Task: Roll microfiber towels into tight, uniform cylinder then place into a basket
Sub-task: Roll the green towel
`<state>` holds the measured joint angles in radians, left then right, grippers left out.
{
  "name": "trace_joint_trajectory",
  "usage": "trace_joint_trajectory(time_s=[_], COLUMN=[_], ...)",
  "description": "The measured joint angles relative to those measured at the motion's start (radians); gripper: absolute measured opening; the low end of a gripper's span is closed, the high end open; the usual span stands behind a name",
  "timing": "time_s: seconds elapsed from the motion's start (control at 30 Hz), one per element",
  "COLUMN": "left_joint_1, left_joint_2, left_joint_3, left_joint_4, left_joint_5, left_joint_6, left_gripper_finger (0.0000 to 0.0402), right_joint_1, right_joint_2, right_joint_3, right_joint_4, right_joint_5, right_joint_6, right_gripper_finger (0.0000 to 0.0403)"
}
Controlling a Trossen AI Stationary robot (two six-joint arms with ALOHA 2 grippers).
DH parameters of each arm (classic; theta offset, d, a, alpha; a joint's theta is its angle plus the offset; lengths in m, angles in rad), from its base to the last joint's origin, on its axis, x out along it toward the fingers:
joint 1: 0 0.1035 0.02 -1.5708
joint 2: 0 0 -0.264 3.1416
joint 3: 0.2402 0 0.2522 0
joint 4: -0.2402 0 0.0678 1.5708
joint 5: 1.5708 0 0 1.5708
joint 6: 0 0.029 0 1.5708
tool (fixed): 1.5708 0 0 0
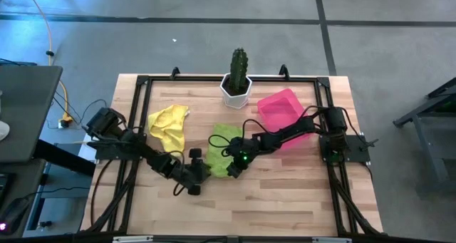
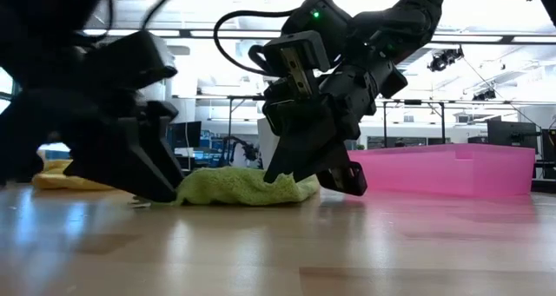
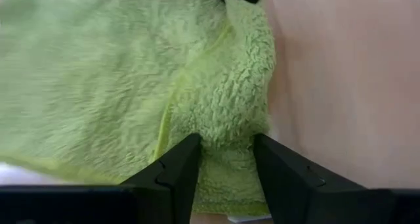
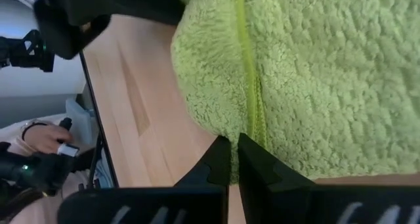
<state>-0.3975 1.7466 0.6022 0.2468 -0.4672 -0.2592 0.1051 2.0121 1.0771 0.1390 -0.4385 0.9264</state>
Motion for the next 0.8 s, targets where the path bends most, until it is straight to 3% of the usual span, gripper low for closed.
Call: trace_joint_trajectory(time_s=[0.13,0.3,0.53,0.8], left_joint_1=[0.044,0.072,0.086,0.139], left_joint_2=[-0.001,-0.003,-0.008,-0.007], left_joint_3=[0.002,0.004,0.0,-0.001], left_joint_4=[0.006,0.023,0.027,0.026], left_joint_5=[0.205,0.413,0.518,0.609], left_joint_6=[-0.115,-0.267,-0.357,-0.419], left_gripper_finger=[0.0148,0.0103,0.0011,0.0004], right_joint_1=[0.0,0.0,0.001,0.017], right_joint_2=[0.0,0.0,-0.002,-0.044], right_joint_3=[0.0,0.001,0.002,0.002], right_joint_4=[0.0,0.0,0.005,-0.017], right_joint_5=[0.0,0.0,0.0,-0.101], right_joint_6=[-0.021,-0.092,-0.23,-0.521], right_gripper_finger=[0.0001,0.0001,0.0014,0.011])
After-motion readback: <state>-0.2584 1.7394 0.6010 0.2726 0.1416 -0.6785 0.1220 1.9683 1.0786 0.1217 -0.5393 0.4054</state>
